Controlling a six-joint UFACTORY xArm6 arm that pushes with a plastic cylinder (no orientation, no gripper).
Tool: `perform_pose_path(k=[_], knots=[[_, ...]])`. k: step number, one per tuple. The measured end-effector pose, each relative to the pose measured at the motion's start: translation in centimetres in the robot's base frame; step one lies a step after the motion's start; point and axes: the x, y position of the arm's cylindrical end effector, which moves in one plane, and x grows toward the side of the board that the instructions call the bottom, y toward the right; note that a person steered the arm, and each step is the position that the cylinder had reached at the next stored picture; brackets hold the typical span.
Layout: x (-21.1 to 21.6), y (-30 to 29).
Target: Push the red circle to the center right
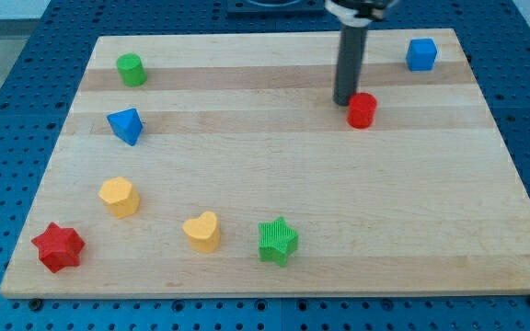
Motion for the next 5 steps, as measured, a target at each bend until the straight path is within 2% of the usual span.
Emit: perform_pose_path(k=[1, 2, 3, 5], knots=[[0.1, 2.4], [-0.1, 2.0], [-0.9, -1.6], [1.2, -3.1]])
